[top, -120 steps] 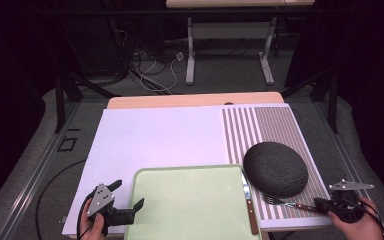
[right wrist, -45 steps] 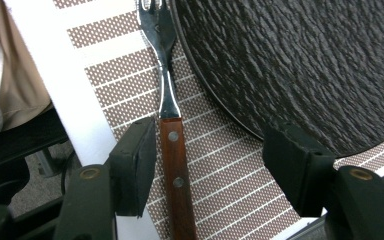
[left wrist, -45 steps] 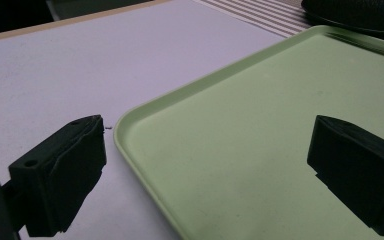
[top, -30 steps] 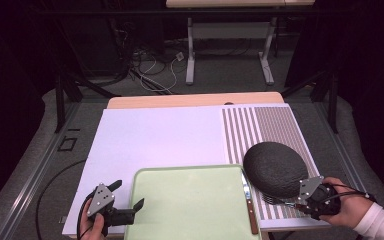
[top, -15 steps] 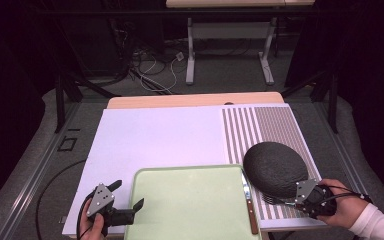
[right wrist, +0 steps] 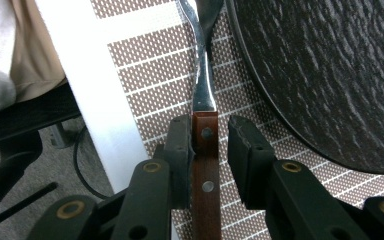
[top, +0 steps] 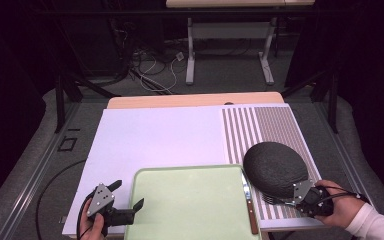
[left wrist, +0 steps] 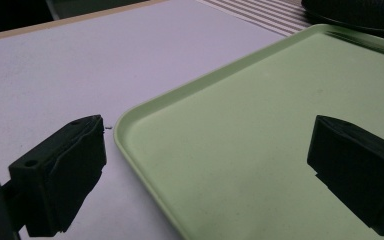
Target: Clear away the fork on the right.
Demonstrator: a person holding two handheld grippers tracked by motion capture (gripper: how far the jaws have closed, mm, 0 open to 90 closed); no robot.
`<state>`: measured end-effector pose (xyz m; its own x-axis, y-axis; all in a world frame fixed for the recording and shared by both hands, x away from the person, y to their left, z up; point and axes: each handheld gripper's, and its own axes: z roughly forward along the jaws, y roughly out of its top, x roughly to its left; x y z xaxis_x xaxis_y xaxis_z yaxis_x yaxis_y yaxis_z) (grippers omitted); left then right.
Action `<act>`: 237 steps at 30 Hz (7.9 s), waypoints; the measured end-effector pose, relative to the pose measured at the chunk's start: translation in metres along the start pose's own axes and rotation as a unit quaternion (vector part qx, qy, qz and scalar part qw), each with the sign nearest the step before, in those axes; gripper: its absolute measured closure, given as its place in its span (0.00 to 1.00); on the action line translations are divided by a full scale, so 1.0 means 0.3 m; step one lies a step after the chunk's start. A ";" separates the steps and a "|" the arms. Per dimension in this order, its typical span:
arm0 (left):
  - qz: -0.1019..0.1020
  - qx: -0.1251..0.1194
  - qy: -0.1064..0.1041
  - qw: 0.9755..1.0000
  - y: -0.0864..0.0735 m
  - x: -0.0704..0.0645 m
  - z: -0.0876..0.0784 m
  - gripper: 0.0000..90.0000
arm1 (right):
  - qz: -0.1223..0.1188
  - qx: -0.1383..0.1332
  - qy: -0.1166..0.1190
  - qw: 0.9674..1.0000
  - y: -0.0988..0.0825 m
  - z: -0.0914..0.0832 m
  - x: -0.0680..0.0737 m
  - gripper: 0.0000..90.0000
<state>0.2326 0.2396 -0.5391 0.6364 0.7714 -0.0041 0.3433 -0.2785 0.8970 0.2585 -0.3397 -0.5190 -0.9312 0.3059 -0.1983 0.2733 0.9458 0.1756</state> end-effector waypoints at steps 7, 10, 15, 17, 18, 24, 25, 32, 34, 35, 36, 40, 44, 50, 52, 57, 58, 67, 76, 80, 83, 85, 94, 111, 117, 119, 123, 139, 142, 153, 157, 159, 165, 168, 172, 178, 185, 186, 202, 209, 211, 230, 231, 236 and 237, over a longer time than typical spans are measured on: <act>0.002 0.002 0.000 1.000 0.000 0.000 0.000 0.03 | -0.010 0.005 0.002 1.000 0.002 0.012 -0.005 0.80; 0.001 0.001 0.001 1.000 0.000 0.000 0.000 0.03 | -0.011 0.013 0.004 1.000 0.005 0.016 -0.005 0.81; 0.001 0.002 0.000 1.000 0.000 0.000 0.000 0.03 | -0.012 0.012 0.012 1.000 0.006 0.019 -0.006 0.84; 0.002 0.002 0.000 1.000 0.000 0.000 -0.001 0.03 | -0.015 0.013 0.013 1.000 0.006 0.019 -0.006 0.84; 0.002 0.002 0.000 1.000 0.000 0.000 -0.001 0.03 | -0.014 0.013 0.013 1.000 0.007 0.019 -0.004 0.84; 0.002 0.002 0.000 1.000 0.000 0.000 -0.001 0.03 | -0.027 0.013 0.009 1.000 0.007 0.018 -0.001 0.85; 0.002 0.002 0.000 1.000 0.000 0.000 -0.001 0.03 | -0.028 0.015 0.008 0.999 0.008 0.017 0.001 0.86; 0.001 0.002 0.000 1.000 0.000 0.000 0.000 0.03 | -0.038 0.022 -0.001 0.999 0.010 0.011 0.007 0.86; 0.001 0.002 0.001 1.000 -0.001 0.000 0.000 0.03 | -0.036 0.021 -0.003 0.999 0.007 0.007 0.010 0.86; 0.001 0.002 0.001 1.000 -0.001 0.000 -0.001 0.03 | -0.032 0.008 0.004 0.999 0.002 0.005 0.010 0.86; 0.001 0.001 0.001 1.000 0.000 0.000 -0.001 0.03 | -0.031 0.017 0.001 0.999 0.003 -0.004 0.014 0.86; 0.001 0.002 0.001 1.000 0.000 0.000 0.000 0.03 | -0.030 -0.004 -0.002 1.000 -0.004 -0.035 0.028 0.86; 0.001 0.001 0.001 1.000 0.000 -0.001 0.000 0.03 | -0.029 -0.016 -0.006 0.999 -0.002 -0.063 0.036 0.86; -0.002 0.001 0.002 1.000 -0.001 0.001 -0.001 0.03 | -0.023 -0.027 -0.007 0.999 0.014 -0.078 0.038 0.86; -0.002 0.001 0.002 1.000 -0.001 0.002 -0.001 0.03 | -0.021 -0.030 -0.012 0.999 0.019 -0.086 0.038 0.86; -0.002 0.001 0.002 1.000 -0.002 0.001 -0.001 0.03 | 0.011 -0.053 -0.011 0.998 0.023 -0.107 0.030 0.86; -0.002 0.001 0.002 1.000 -0.001 0.002 -0.001 0.03 | 0.019 -0.058 -0.012 0.998 0.026 -0.111 0.026 0.86; -0.002 0.002 0.002 1.000 -0.001 0.001 0.000 0.03 | 0.099 -0.088 -0.036 0.991 0.055 -0.129 0.003 0.86; -0.001 0.003 0.001 1.000 -0.002 0.003 0.000 0.03 | 0.273 -0.120 -0.015 0.954 0.062 -0.135 -0.038 0.86; -0.001 0.003 0.002 1.000 -0.002 0.003 -0.001 0.03 | 0.351 -0.142 0.021 0.925 0.063 -0.141 -0.056 0.86; -0.001 0.003 0.002 1.000 -0.002 0.003 -0.001 0.03 | 0.390 -0.161 0.045 0.905 0.063 -0.142 -0.066 0.86; -0.001 0.003 0.002 1.000 -0.002 0.002 -0.001 0.03 | 0.406 -0.172 0.061 0.895 0.063 -0.142 -0.072 0.86; 0.000 0.003 0.001 1.000 -0.002 0.003 -0.001 0.03 | 0.438 -0.203 0.088 0.871 0.086 -0.142 -0.054 0.86; 0.000 0.002 0.000 1.000 -0.002 0.001 -0.002 0.03 | 0.390 -0.240 0.111 0.882 0.237 -0.102 0.070 0.86; 0.000 0.001 -0.001 1.000 -0.002 0.002 -0.002 0.03 | 0.373 -0.258 0.145 0.879 0.310 -0.067 0.086 0.86; 0.000 0.001 -0.001 1.000 -0.002 0.002 -0.002 0.03 | 0.371 -0.264 0.152 0.877 0.331 -0.056 0.089 0.86; 0.001 0.001 -0.001 1.000 -0.002 0.001 -0.003 0.03 | 0.366 -0.260 0.167 0.878 0.369 -0.041 0.094 0.86; 0.000 0.000 -0.002 1.000 -0.002 0.001 -0.003 0.03 | 0.364 -0.255 0.161 0.881 0.425 0.022 0.104 0.86; 0.000 0.000 -0.002 1.000 -0.002 0.002 -0.003 0.03 | 0.368 -0.250 0.166 0.880 0.431 0.034 0.105 0.86; -0.001 0.000 -0.003 1.000 -0.002 0.002 -0.003 0.03 | 0.387 -0.222 0.171 0.879 0.442 0.077 0.099 0.86; -0.001 0.000 -0.003 1.000 -0.002 0.002 -0.003 0.03 | 0.400 -0.211 0.181 0.873 0.444 0.092 0.093 0.86; 0.000 0.000 -0.003 1.000 -0.002 0.002 -0.002 0.03 | 0.406 -0.200 0.191 0.871 0.445 0.102 0.089 0.86; 0.000 0.000 -0.004 1.000 -0.002 0.003 -0.002 0.03 | 0.431 -0.166 0.209 0.862 0.450 0.140 0.079 0.86; 0.000 0.000 -0.004 1.000 -0.002 0.002 -0.002 0.03 | 0.427 -0.165 0.212 0.863 0.451 0.150 0.077 0.86; 0.000 0.000 -0.004 1.000 -0.002 0.003 -0.003 0.03 | 0.421 -0.181 0.199 0.866 0.454 0.153 0.085 0.85; 0.000 0.000 -0.004 1.000 -0.002 0.003 -0.003 0.03 | 0.405 -0.186 0.201 0.872 0.449 0.143 0.085 0.79; 0.002 0.000 -0.005 1.000 -0.002 0.002 -0.003 0.03 | 0.382 -0.238 0.186 0.873 0.449 0.130 0.098 0.83; 0.002 0.000 -0.005 1.000 -0.002 0.002 -0.003 0.03 | 0.377 -0.252 0.181 0.873 0.452 0.129 0.103 0.86; 0.004 0.002 -0.006 1.000 -0.002 0.003 -0.003 0.03 | 0.318 -0.257 0.152 0.900 0.505 0.182 0.147 1.00; 0.005 0.003 -0.007 1.000 -0.002 0.003 -0.003 0.03 | 0.332 -0.248 0.154 0.897 0.490 0.179 0.132 1.00; 0.005 0.003 -0.007 1.000 -0.002 0.003 -0.003 0.03 | 0.337 -0.243 0.154 0.897 0.484 0.177 0.125 1.00; 0.004 0.002 -0.007 1.000 -0.002 0.003 -0.003 0.03 | 0.388 -0.237 0.132 0.881 0.417 0.170 0.068 1.00; 0.004 0.003 -0.007 1.000 -0.002 0.003 -0.003 0.03 | 0.390 -0.236 0.130 0.880 0.416 0.169 0.067 1.00; 0.004 0.002 -0.007 1.000 -0.002 0.004 -0.004 0.03 | 0.395 -0.235 0.127 0.879 0.409 0.168 0.063 1.00; 0.004 0.002 -0.008 1.000 -0.002 0.003 -0.004 0.03 | 0.394 -0.236 0.125 0.879 0.408 0.168 0.062 1.00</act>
<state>0.2322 0.2411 -0.5391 0.6494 0.7604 -0.0043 0.3411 -0.2862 0.8954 0.2868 -0.2127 -0.5497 -0.5374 0.7570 0.3718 0.7819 0.2821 0.5559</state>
